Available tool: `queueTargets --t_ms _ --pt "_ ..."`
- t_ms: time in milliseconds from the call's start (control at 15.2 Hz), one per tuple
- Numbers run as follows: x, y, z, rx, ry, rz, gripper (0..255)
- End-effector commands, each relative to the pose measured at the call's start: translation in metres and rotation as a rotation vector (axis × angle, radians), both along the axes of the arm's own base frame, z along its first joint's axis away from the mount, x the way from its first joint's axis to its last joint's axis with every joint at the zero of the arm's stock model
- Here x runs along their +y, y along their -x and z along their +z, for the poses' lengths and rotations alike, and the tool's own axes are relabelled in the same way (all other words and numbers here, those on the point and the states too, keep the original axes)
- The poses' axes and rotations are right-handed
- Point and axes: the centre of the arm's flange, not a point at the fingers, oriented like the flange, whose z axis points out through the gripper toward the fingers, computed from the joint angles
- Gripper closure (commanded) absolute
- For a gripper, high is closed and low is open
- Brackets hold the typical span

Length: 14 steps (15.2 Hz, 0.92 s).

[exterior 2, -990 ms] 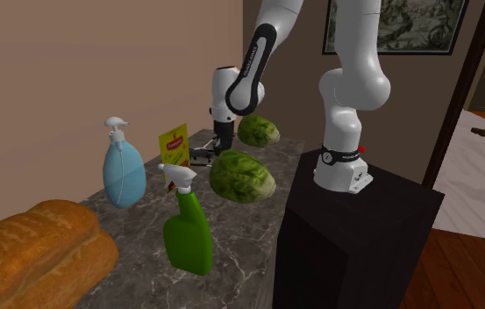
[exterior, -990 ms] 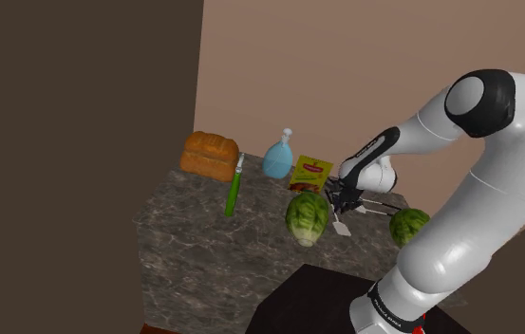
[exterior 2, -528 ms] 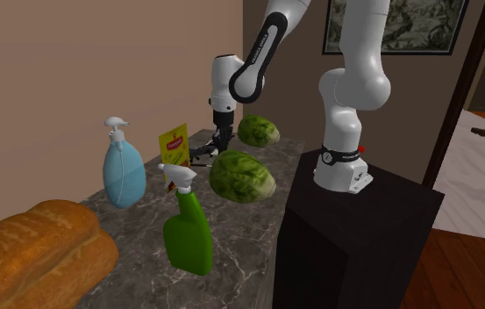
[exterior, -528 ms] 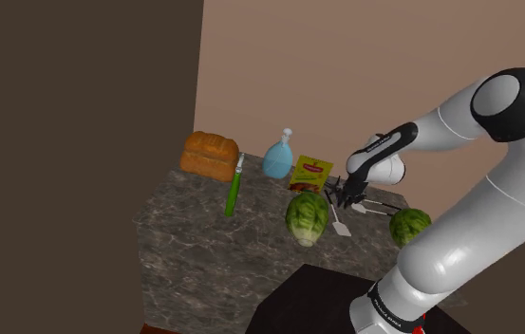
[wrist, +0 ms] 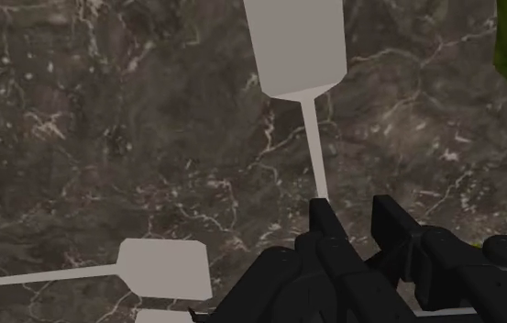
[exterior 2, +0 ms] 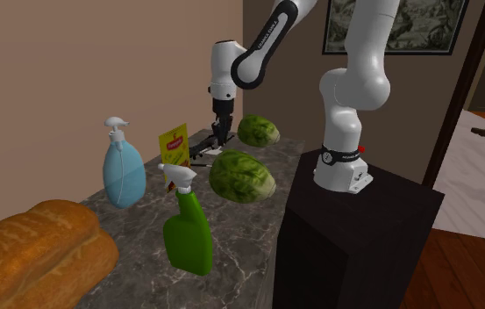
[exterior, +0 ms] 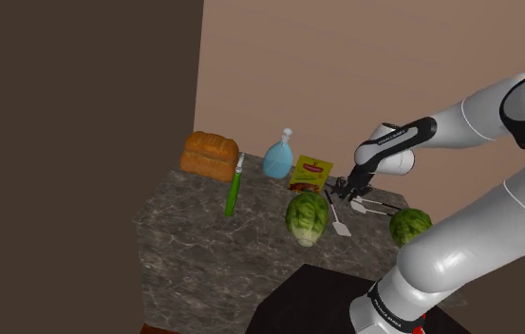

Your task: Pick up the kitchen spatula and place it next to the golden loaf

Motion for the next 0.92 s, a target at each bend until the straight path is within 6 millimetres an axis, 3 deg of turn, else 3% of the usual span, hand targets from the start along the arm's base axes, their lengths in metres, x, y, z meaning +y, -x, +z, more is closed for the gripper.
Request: queueTargets --t_ms 0,858 --pt "0.001 0.0 0.011 0.001 0.0 0.0 255" --pt "0.001 0.0 0.08 0.001 0.0 0.0 255"
